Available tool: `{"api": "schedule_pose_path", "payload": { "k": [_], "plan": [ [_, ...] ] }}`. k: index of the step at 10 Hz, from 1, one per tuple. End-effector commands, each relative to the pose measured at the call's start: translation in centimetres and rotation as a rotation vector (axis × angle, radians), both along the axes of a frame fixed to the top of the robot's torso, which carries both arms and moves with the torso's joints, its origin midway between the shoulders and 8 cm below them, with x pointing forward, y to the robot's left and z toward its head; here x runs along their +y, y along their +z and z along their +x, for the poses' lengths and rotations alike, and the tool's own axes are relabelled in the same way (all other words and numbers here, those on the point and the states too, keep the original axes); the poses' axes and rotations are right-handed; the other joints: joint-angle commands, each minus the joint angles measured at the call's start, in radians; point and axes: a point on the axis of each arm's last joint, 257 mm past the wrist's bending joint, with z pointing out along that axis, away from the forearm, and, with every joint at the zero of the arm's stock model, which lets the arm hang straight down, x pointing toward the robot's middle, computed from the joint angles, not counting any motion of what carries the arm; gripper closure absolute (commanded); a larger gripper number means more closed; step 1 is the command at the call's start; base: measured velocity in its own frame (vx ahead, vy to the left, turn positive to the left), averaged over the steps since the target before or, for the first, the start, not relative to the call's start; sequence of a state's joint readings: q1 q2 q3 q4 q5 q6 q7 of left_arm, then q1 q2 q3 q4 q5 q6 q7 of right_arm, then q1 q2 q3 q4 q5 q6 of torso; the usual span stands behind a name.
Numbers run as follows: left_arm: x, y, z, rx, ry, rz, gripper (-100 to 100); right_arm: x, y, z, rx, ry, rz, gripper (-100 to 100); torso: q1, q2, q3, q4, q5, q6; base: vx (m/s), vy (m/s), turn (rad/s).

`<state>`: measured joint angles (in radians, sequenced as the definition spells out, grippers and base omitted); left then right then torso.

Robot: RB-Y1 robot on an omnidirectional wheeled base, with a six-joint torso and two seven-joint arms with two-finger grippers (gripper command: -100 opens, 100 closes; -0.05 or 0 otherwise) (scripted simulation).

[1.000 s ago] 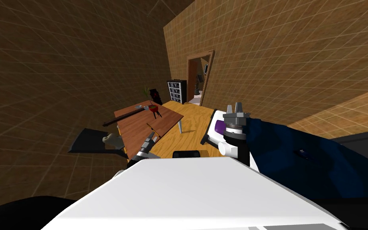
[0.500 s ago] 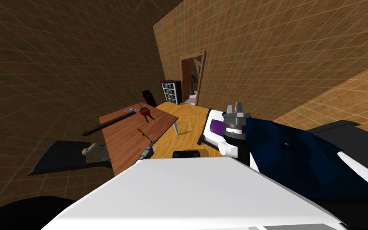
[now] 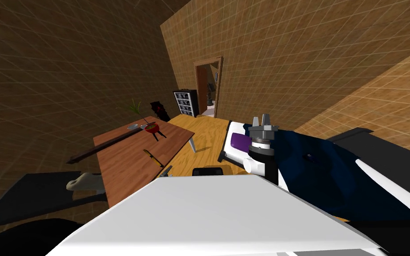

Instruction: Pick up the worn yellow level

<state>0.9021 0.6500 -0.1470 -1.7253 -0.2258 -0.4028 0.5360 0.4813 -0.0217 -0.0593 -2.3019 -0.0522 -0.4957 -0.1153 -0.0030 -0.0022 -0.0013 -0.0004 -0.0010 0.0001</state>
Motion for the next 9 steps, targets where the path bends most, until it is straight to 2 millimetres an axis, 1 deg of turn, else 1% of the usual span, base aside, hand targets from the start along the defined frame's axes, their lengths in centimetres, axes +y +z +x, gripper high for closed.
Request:
{"api": "schedule_pose_path", "payload": {
  "k": [1,2,3,4,5,6,7,8,9],
  "plan": [
    [0.7,-2.6,-3.7,0.108,-0.001,-0.006,-100,0.0,0.0,0.0,0.000,0.000,0.000,0,0.000,0.000,0.000,0.000,0.000,0.000,0.135,-0.054,-0.249],
    [1.2,-3.2,-4.3,0.126,0.010,-0.005,-100,0.0,0.0,0.0,0.000,0.000,0.000,0,0.000,-0.003,-0.002,-0.001,0.000,0.000,0.110,-0.032,-0.092],
    [1.9,-4.8,-7.1,0.202,0.015,-0.007,-100,0.0,0.0,0.0,0.000,0.000,0.000,0,0.000,-0.002,-0.002,-0.001,0.000,-0.001,0.118,-0.043,-0.151],
    [2.0,-5.0,-7.3,0.208,0.017,-0.005,-100,0.0,0.0,0.0,0.000,0.000,0.000,0,0.000,-0.003,-0.002,-0.001,0.000,0.000,0.099,-0.034,-0.097],
    [2.4,-6.1,-9.8,0.273,0.019,-0.012,-100,0.0,0.0,0.0,0.000,0.000,0.000,0,0.000,-0.002,-0.001,-0.001,0.000,-0.001,0.101,-0.029,-0.164],
    [2.9,-6.5,-10.4,0.288,0.027,-0.005,-100,0.0,0.0,0.0,0.000,0.000,0.000,0,0.000,-0.002,-0.001,0.000,0.000,0.000,0.088,-0.025,-0.094],
    [2.9,-6.5,-10.4,0.288,0.027,-0.005,-100,0.0,0.0,0.0,0.000,0.000,0.000,0,0.000,-0.001,-0.001,0.000,0.000,-0.001,0.037,-0.012,-0.001],
    [3.7,-7.7,-13.4,0.362,0.035,-0.005,-100,0.0,0.0,0.0,0.000,0.000,0.000,0,0.001,0.001,0.001,0.000,0.000,-0.001,0.068,-0.023,-0.177],
    [4.5,-8.6,-16.3,0.431,0.038,0.003,-100,0.0,0.0,0.0,0.000,0.000,0.000,0,0.001,0.001,0.000,0.000,0.000,0.000,0.163,-0.019,-0.278]
  ]
}}
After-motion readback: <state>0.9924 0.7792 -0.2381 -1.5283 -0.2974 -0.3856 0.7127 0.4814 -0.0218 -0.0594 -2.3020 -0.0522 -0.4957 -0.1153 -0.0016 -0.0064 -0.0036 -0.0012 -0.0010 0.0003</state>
